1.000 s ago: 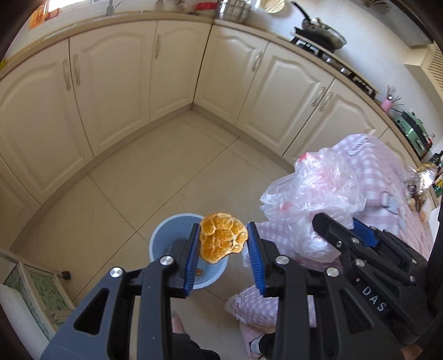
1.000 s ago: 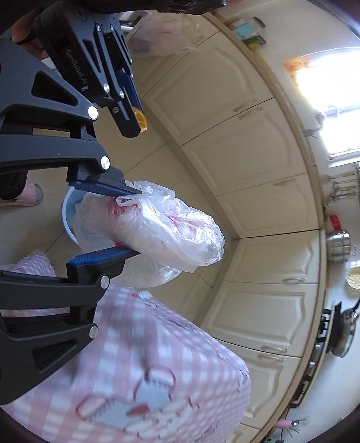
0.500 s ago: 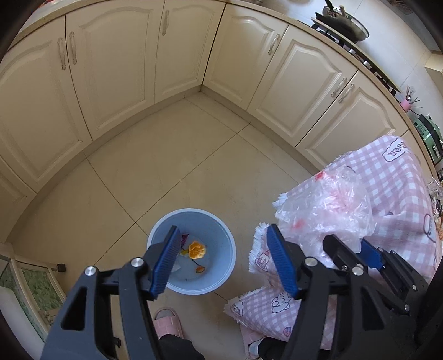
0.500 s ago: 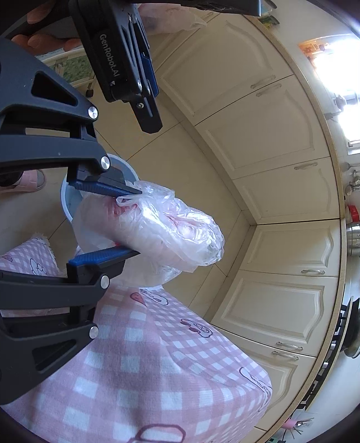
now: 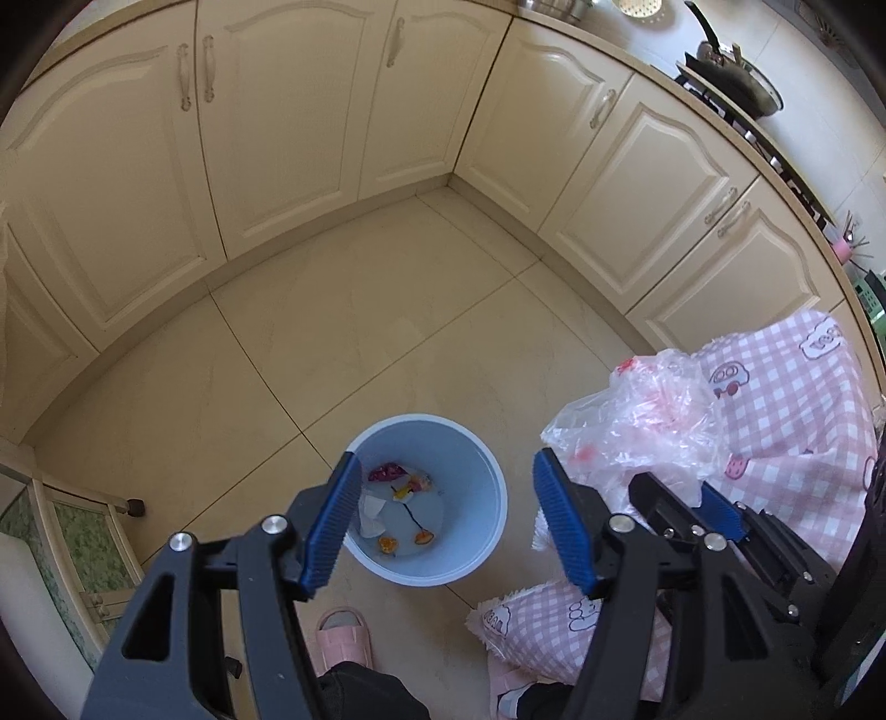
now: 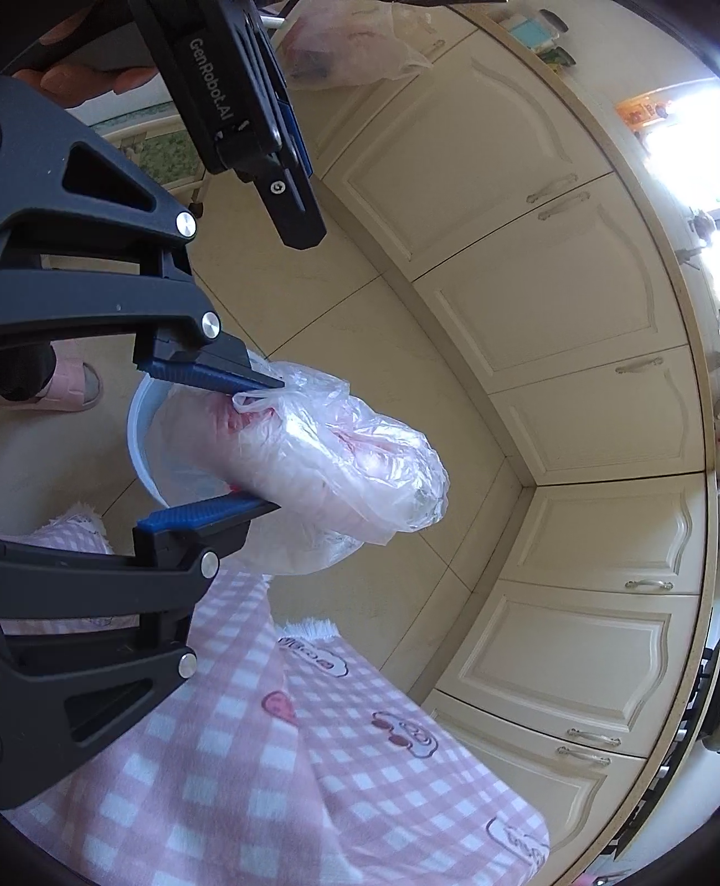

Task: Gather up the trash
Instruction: 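Carry peel and plastic bag over the bucket and open both tools, then grasp the brown nut shell with the left tool while the right grasps the green-white wrapper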

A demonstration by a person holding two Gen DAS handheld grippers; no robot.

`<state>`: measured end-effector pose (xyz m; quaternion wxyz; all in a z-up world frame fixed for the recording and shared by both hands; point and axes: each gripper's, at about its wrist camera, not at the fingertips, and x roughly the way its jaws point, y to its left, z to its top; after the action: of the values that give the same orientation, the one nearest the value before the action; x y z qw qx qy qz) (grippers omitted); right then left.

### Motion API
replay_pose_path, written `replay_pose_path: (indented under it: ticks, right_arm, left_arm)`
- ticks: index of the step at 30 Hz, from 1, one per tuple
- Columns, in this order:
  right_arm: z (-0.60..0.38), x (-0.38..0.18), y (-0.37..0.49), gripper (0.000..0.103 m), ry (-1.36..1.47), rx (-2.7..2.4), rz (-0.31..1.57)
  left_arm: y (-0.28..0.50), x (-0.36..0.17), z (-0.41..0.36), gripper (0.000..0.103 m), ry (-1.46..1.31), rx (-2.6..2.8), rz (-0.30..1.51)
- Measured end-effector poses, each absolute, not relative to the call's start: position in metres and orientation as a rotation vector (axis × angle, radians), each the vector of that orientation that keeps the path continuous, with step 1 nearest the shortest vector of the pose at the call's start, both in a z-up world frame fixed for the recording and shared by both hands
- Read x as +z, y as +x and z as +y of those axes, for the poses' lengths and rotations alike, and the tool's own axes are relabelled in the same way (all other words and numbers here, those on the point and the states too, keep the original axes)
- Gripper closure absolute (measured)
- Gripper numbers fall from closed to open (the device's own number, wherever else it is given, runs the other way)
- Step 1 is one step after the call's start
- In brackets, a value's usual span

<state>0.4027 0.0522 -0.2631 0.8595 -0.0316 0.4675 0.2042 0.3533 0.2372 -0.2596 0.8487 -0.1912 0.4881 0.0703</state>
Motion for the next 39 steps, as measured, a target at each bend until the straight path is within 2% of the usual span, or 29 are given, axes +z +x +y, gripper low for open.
replay_pose_path:
  ticks: [2,6,18,31,39]
  right_arm:
    - [0.057,-0.260,0.404,0.065,-0.055,0.439,0.963]
    - [0.061,-0.253,0.406,0.051,-0.052,0.439,0.919]
    - [0.016,-0.207,0.384,0.048,-0.012,0.383,0.828]
    - [-0.130,-0.115,0.325,0.044,0.109,0.182,0.631]
    - [-0.257,-0.102,0.298,0.043,0.186,-0.033,0.591]
  left_arm:
    - [0.351,-0.254,0.244,0.040,-0.425,0.165,1.005]
    - [0.348,-0.245,0.254,0.040,-0.456,0.191,0.979]
    - [0.339,-0.212,0.219,0.040,-0.419,0.117,0.944]
    - [0.316,-0.116,0.068,0.038,-0.255,-0.144,0.792]
    - [0.320,-0.102,-0.065,0.038,-0.107,-0.337,0.802]
